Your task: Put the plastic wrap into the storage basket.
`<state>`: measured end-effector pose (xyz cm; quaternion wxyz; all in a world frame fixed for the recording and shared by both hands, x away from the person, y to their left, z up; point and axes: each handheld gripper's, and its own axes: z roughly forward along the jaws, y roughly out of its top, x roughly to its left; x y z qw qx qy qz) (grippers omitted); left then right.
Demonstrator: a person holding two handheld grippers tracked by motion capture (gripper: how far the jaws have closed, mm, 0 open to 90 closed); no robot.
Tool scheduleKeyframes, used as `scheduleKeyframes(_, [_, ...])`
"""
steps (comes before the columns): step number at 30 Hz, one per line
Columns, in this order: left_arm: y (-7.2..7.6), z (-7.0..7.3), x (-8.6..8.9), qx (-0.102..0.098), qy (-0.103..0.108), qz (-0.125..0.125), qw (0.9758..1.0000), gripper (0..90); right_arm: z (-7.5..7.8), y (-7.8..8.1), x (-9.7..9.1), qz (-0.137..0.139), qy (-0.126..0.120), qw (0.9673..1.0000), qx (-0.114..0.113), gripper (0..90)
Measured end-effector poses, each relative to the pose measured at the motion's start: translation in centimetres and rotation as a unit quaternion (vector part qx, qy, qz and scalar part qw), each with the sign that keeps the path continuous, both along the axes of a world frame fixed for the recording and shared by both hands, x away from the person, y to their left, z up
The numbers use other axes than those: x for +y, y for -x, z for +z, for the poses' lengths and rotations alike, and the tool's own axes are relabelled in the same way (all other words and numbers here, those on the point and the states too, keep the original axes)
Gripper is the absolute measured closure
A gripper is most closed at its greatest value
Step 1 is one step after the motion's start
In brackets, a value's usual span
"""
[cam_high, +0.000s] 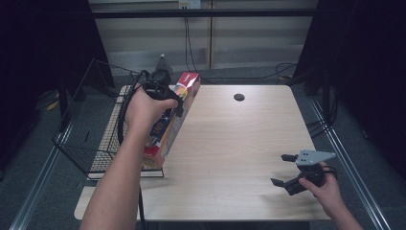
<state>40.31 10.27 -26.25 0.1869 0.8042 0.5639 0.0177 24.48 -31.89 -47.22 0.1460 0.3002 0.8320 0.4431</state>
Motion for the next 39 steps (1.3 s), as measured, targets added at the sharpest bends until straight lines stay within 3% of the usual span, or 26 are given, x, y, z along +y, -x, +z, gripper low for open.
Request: scheduleKeyframes(39, [-0.4,2.3,4.7,-0.011,-0.007,0.05,0.9987,44.4,0.0,0.0,0.1,-0.001,0.001,1.0,-0.002,2.1])
